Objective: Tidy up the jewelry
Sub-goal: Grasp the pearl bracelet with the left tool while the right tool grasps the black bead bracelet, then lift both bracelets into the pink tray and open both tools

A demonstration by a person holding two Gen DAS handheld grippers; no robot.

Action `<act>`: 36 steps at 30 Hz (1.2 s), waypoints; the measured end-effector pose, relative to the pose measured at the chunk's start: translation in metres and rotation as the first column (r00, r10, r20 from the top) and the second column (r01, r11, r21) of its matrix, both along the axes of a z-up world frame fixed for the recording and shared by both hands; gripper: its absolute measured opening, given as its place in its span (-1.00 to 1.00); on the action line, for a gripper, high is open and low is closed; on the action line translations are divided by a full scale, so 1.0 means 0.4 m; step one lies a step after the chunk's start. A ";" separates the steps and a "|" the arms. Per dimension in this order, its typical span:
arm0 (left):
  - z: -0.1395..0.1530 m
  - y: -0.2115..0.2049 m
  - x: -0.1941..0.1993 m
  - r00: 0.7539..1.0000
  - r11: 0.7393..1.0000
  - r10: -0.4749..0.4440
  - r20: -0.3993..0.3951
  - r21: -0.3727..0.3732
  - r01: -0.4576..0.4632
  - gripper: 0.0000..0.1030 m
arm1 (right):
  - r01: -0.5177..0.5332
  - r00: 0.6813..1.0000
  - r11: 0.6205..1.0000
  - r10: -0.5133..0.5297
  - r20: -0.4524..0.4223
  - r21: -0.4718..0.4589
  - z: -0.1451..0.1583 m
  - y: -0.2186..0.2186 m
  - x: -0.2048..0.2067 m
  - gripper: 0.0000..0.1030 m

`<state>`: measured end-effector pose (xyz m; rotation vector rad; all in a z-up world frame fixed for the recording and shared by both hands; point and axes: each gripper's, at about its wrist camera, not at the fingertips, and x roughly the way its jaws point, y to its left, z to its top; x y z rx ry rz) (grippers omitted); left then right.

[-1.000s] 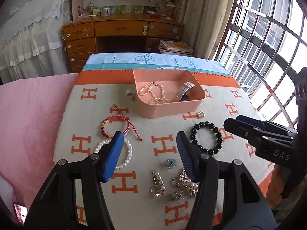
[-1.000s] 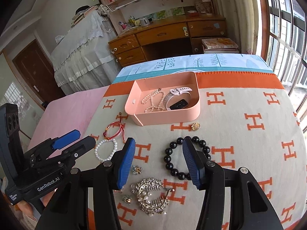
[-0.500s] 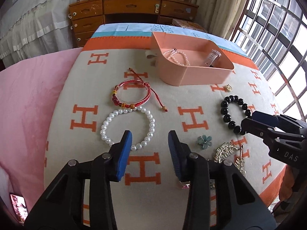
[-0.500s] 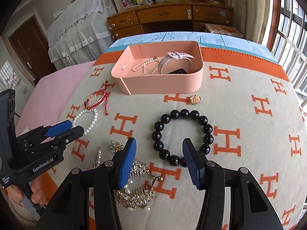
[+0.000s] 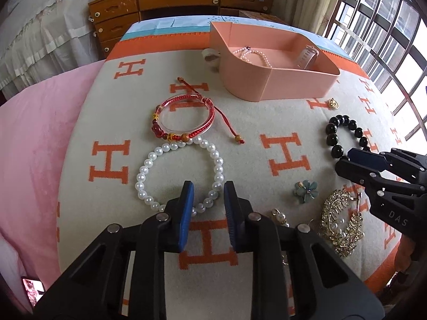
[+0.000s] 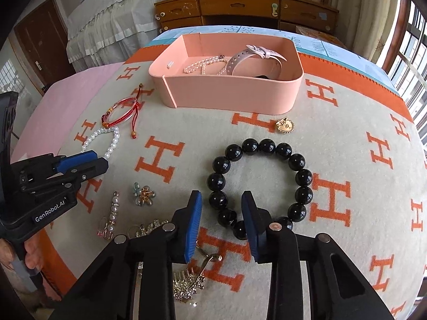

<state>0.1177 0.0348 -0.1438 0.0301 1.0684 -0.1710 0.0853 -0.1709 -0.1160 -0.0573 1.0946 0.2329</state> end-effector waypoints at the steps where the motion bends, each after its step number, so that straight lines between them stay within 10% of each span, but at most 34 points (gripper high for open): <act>1: -0.001 -0.005 0.003 1.000 1.000 -0.007 0.001 0.004 0.007 -0.61 | -0.004 1.000 1.000 0.004 0.006 -0.001 -0.001 0.002 0.001 -0.40; 12: -0.004 -0.046 0.008 0.998 0.996 -0.066 0.009 0.055 0.066 -0.89 | -0.039 0.998 0.999 0.041 0.050 -0.035 -0.006 0.024 -0.004 -0.63; 36: 0.108 -0.034 -0.064 0.996 0.997 -0.028 0.083 -0.076 0.035 -0.90 | -0.012 0.997 0.995 0.004 0.076 0.101 0.086 -0.019 -0.077 -0.71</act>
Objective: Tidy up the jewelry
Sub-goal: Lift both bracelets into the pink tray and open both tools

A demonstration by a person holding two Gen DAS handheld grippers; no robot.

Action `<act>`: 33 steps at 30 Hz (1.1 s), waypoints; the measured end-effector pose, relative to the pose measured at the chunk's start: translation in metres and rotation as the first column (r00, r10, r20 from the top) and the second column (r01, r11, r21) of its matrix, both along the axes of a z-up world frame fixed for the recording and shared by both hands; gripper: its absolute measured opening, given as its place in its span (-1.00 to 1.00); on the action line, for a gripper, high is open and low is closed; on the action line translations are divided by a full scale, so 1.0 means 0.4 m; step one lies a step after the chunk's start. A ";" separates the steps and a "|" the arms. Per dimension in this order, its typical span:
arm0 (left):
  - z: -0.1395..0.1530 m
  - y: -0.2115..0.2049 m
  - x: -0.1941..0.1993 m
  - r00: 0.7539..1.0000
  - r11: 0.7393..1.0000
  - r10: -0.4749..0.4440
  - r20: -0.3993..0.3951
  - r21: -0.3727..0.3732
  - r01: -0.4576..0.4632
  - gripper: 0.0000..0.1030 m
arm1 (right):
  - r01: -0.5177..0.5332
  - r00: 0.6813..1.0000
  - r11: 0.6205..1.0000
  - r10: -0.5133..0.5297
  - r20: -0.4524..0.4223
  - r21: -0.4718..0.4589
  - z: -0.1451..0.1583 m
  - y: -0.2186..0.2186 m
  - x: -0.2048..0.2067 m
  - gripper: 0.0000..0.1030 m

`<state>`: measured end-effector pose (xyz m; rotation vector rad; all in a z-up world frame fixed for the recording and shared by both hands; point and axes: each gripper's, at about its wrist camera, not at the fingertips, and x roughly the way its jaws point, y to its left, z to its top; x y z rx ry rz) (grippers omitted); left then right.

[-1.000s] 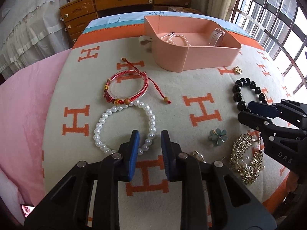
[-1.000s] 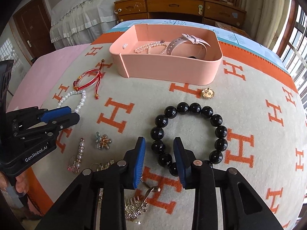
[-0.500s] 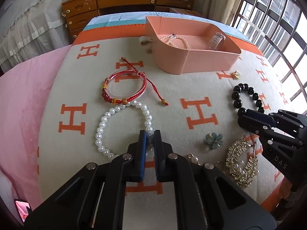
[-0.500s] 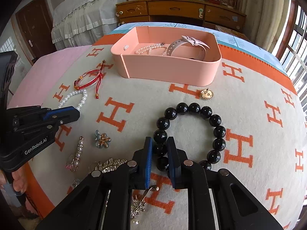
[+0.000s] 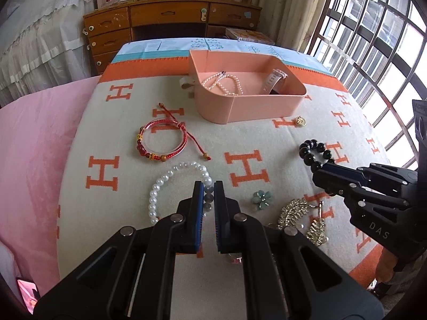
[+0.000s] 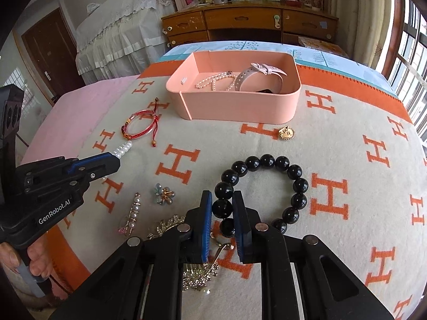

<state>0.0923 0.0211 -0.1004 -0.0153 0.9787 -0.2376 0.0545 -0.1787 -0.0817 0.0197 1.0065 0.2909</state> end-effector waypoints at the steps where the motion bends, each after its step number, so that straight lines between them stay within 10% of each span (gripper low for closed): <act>1: 0.014 -0.002 -0.001 1.000 1.000 -0.005 0.003 -0.007 0.005 -0.90 | -0.001 1.000 1.000 0.001 0.005 0.005 0.013 -0.002 -0.003 -0.71; 21: 0.462 -0.040 0.176 0.991 0.997 -0.036 0.132 -0.066 0.045 -0.90 | 0.074 0.965 0.993 -0.094 0.243 0.090 0.543 -0.108 0.121 -0.71; 33: 0.344 -0.124 0.395 0.998 0.999 -0.005 0.061 -0.036 0.008 -0.90 | 0.110 0.972 0.987 -0.132 0.195 0.119 0.553 -0.113 0.352 -0.71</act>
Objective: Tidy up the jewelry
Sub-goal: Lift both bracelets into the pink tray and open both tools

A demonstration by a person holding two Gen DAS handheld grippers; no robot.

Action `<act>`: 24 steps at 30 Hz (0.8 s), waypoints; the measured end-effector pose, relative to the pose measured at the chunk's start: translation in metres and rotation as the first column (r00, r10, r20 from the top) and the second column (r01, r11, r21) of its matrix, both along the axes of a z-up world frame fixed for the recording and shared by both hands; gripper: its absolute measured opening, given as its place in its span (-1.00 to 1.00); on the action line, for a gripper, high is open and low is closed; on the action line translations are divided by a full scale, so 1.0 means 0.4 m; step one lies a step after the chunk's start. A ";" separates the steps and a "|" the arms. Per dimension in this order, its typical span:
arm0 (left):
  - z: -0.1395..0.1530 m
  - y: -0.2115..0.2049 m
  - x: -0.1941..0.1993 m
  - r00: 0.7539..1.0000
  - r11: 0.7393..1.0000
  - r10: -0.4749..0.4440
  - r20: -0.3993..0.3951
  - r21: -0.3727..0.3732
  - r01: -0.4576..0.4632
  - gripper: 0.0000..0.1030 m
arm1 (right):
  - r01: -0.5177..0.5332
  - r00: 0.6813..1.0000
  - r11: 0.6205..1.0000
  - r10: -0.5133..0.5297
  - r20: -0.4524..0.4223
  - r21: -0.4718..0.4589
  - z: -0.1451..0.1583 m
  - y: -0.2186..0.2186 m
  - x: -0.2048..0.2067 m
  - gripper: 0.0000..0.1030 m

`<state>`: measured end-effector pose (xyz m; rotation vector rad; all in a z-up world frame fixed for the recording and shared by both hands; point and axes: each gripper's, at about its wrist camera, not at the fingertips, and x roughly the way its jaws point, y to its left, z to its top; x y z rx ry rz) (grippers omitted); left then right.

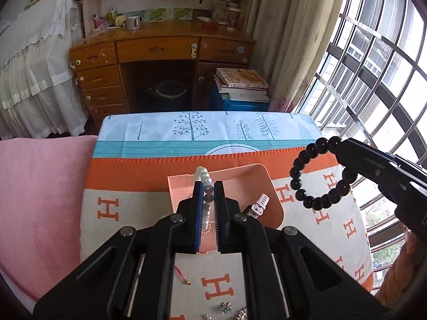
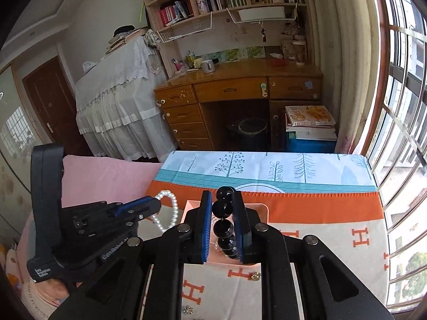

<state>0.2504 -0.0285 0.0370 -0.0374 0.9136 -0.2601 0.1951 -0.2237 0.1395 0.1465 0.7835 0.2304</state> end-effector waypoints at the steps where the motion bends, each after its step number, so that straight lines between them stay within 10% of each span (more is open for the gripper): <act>1: -0.028 -0.006 0.013 1.000 1.000 -0.001 -0.009 0.004 0.001 -0.90 | 0.000 1.000 1.000 0.000 -0.012 0.008 -0.015 0.003 0.019 -0.71; 12: -0.226 -0.014 0.036 0.996 1.000 -0.020 -0.083 -0.010 0.020 -0.84 | -0.029 0.991 0.999 0.035 -0.132 0.046 -0.216 0.074 0.153 -0.71; 17: -0.246 0.000 -0.037 0.998 0.999 -0.025 -0.050 -0.040 0.023 0.11 | -0.057 0.985 0.997 0.064 -0.162 0.051 -0.281 0.114 0.182 -0.71; 24: -0.225 0.019 -0.123 1.000 1.000 0.003 0.019 0.020 -0.003 0.14 | -0.068 0.972 0.995 0.083 -0.218 0.077 -0.345 0.151 0.191 -0.70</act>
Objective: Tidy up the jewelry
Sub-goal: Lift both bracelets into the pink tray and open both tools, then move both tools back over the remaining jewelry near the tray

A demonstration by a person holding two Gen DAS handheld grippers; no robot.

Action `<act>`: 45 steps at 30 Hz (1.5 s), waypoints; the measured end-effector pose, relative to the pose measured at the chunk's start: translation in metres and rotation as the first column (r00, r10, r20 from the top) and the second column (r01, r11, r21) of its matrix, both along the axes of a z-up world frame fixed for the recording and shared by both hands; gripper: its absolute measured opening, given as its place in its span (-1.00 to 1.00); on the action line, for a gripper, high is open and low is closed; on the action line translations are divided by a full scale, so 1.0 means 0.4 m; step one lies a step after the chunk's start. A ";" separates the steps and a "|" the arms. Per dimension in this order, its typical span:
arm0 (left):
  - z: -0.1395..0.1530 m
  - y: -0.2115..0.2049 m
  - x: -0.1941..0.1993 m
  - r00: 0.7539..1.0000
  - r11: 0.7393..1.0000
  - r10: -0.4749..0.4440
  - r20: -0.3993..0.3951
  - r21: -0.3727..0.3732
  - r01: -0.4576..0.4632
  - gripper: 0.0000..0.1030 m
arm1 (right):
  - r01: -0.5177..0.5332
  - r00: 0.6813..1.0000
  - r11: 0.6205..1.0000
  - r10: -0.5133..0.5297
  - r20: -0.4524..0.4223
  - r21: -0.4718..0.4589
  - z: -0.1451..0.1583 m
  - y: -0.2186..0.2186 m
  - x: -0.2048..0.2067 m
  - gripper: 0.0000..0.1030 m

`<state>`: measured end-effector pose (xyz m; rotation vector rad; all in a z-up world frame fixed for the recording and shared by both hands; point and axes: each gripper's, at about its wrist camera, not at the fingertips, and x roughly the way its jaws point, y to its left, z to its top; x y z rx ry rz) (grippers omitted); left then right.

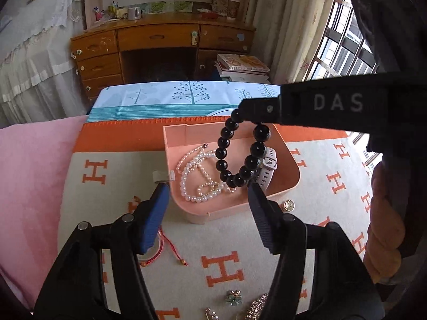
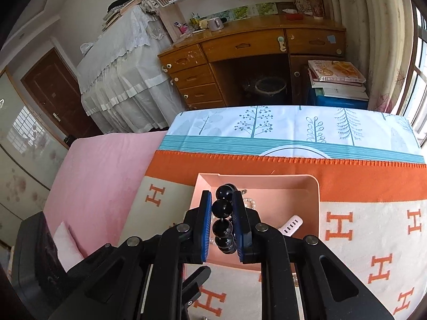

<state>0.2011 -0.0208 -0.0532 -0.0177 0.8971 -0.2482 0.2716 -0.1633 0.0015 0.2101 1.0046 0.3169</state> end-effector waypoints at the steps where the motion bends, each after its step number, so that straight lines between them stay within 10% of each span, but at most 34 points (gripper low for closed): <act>1: 0.003 0.008 -0.008 1.000 1.000 0.012 0.006 0.005 -0.012 0.14 | 0.005 1.000 1.000 -0.005 -0.015 -0.004 -0.012 0.001 0.001 -0.66; 6: 0.027 0.059 -0.050 0.998 0.998 0.063 0.023 -0.015 -0.063 0.14 | 0.063 0.998 0.996 -0.062 0.015 -0.067 -0.040 -0.008 -0.032 0.12; 45: 0.002 0.109 -0.313 0.998 0.998 0.048 0.033 -0.035 -0.047 0.14 | 0.112 0.989 0.993 -0.109 0.098 -0.028 -0.074 -0.064 -0.574 0.12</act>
